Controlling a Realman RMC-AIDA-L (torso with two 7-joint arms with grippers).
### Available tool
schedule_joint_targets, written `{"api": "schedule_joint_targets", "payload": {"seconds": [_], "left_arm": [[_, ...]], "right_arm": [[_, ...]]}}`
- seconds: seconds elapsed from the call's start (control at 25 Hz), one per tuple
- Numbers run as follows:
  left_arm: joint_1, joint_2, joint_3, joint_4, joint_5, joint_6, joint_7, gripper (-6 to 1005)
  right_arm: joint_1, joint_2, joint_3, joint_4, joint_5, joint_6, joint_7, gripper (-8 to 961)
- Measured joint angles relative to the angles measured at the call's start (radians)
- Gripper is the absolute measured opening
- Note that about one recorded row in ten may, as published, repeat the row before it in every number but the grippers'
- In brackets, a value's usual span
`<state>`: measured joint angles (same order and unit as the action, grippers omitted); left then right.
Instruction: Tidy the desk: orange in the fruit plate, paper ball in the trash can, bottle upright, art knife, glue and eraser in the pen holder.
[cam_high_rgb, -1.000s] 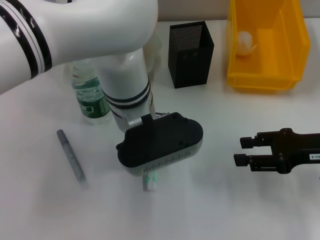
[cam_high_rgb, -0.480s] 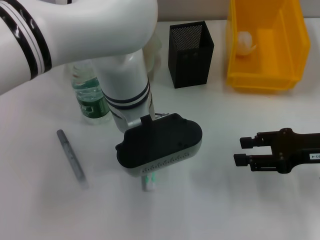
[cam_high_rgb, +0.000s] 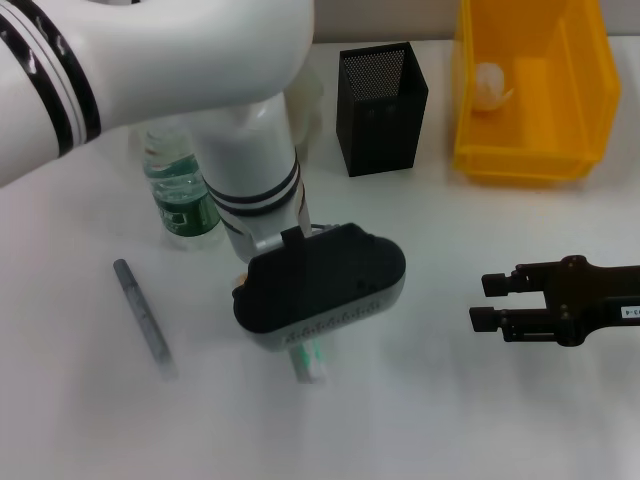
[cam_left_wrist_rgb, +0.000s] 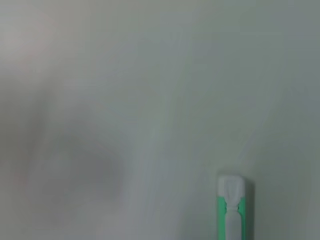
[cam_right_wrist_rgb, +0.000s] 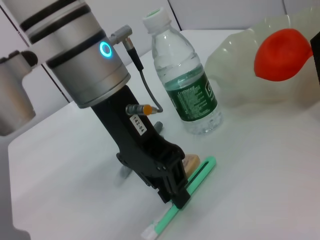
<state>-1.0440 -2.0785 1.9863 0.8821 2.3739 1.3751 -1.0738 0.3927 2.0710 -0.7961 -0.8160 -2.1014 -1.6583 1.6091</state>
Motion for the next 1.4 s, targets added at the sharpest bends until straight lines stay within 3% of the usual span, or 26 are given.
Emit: {"api": "schedule_joint_targets", "payload": {"seconds": [0.2,0.24,0.28,0.36,0.44,0.52,0.76,0.84,1.0,1.04,1.2,1.24,1.4], "left_arm": [[0.018,0.0,-0.063,0.043,0.012,0.037,-0.026,184],[0.039,0.0,-0.168,0.093,0.011,0.109,-0.029,184],[0.039,0.0,-0.168,0.093,0.011,0.109,-0.029,184],[0.05,0.0,-0.27,0.116,-0.015,0.161,-0.042,185],[0.05,0.0,-0.27,0.116,-0.015,0.161,-0.042,185],[0.06,0.001,-0.358,0.107,-0.069,0.181,-0.083,185],[0.096,0.004,-0.483,0.111,-0.157,0.183,-0.157,185],[0.115,0.007,-0.549,0.111,-0.22,0.19,-0.207,185],[0.126,0.007,-0.587,0.107,-0.252,0.193,-0.235,190],[0.147,0.006,-0.641,0.099,-0.32,0.181,-0.284,191],[0.16,0.006,-0.684,0.081,-0.391,0.172,-0.322,195],[0.172,0.008,-0.733,0.043,-0.493,0.17,-0.36,197],[0.188,0.007,-0.754,0.018,-0.557,0.16,-0.381,201]], "right_arm": [[0.0,-0.002,0.002,0.0,0.003,-0.011,0.002,609],[0.0,-0.004,0.011,-0.004,0.004,-0.021,0.002,609],[0.0,-0.004,0.011,-0.004,0.004,-0.021,0.002,609],[-0.001,-0.004,0.016,-0.013,0.004,-0.029,0.003,609],[-0.004,-0.005,0.02,-0.031,0.005,-0.042,0.003,610],[-0.005,-0.007,0.022,-0.034,0.005,-0.046,0.003,610],[-0.002,-0.026,0.026,-0.037,0.005,-0.073,0.003,610],[0.0,-0.042,0.026,-0.036,0.004,-0.09,0.003,610],[0.001,-0.053,0.026,-0.036,0.003,-0.107,0.001,610],[0.001,-0.056,0.026,-0.037,0.003,-0.111,-0.004,610],[-0.001,-0.064,0.026,-0.037,0.003,-0.117,-0.015,610],[-0.002,-0.066,0.026,-0.037,0.002,-0.118,-0.019,610],[-0.006,-0.068,0.026,-0.037,-0.001,-0.12,-0.034,610]]}}
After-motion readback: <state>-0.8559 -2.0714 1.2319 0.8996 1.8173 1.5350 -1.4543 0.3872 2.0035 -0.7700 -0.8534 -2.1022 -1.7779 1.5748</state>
